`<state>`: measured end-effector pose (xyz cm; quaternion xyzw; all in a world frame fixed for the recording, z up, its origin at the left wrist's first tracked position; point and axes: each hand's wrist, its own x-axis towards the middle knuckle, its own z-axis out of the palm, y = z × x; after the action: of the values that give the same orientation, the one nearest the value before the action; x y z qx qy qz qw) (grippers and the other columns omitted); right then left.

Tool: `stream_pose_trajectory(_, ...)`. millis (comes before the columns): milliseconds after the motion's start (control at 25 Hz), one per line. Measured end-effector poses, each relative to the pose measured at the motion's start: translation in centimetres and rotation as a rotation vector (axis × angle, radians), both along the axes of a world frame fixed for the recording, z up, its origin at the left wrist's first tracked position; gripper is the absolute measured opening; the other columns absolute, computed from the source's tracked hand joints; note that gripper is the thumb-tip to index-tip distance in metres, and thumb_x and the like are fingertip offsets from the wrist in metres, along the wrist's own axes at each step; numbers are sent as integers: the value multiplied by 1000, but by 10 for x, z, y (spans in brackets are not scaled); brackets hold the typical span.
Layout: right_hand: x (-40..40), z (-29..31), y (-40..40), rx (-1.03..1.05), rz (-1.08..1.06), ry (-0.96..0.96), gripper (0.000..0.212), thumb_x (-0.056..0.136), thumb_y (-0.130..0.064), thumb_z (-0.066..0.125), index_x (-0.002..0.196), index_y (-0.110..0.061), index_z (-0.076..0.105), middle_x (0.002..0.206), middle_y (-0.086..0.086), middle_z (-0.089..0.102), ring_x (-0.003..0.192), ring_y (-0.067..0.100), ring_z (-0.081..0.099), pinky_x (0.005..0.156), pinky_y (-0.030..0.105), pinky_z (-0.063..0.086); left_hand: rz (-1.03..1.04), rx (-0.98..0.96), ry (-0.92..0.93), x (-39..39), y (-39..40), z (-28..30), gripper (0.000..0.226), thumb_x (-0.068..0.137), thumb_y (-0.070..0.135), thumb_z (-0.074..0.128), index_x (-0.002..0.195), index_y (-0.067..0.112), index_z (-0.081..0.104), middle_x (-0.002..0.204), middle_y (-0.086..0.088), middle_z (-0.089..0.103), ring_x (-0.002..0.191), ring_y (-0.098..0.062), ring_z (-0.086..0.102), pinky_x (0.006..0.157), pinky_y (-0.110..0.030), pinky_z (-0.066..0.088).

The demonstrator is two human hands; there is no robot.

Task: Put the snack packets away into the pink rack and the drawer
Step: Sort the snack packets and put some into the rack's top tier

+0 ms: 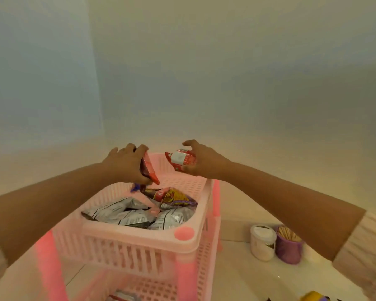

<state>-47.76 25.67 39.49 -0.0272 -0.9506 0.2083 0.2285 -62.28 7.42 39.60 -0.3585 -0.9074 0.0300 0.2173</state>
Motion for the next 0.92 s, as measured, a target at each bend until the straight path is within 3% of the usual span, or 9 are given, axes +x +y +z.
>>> stream_pose_trajectory(240, -59, -15, 24, 216, -108, -302, 69, 83, -33, 65, 139, -17, 29, 132, 15, 51, 112, 29, 53, 78, 27, 39, 117, -130, -249, -47, 24, -31, 111, 58, 70, 69, 142, 22, 14, 133, -11, 36, 121, -30, 43, 93, -37, 39)
stream_pose_trajectory(400, -77, -26, 30, 363, -167, -380, 67, 83, -34, 66, 137, -13, 33, 132, 14, 52, 114, 29, 52, 77, 29, 39, 144, -183, -319, -56, 25, -55, 106, 70, 69, 58, 146, 20, 2, 144, -17, 27, 129, -34, 37, 103, -36, 34)
stream_pose_trajectory(600, -79, -25, 28, 495, -173, -480, 57, 89, -45, 53, 133, -10, 43, 133, 12, 52, 118, 29, 50, 91, 34, 42, 128, -325, -641, -53, 23, -51, 96, 83, 65, 38, 145, 14, -15, 153, -17, 17, 138, -33, 24, 114, -40, 21)
stream_pose_trajectory(760, -60, -11, 17, 479, -122, -408, 54, 96, -46, 39, 137, -11, 38, 140, 13, 46, 126, 29, 44, 98, 36, 37, 84, -290, -576, -29, 23, -36, 89, 86, 65, 29, 144, 17, -18, 155, -17, -10, 143, -34, 3, 117, -45, 9)
stream_pose_trajectory(920, -25, 12, 0, 452, -70, -256, 43, 99, -36, 36, 136, -14, 40, 138, 11, 49, 124, 27, 45, 97, 34, 36, -106, -134, -419, 18, 36, -11, 84, 90, 54, 31, 145, 7, -11, 155, -15, -12, 144, -26, -4, 118, -41, 5)
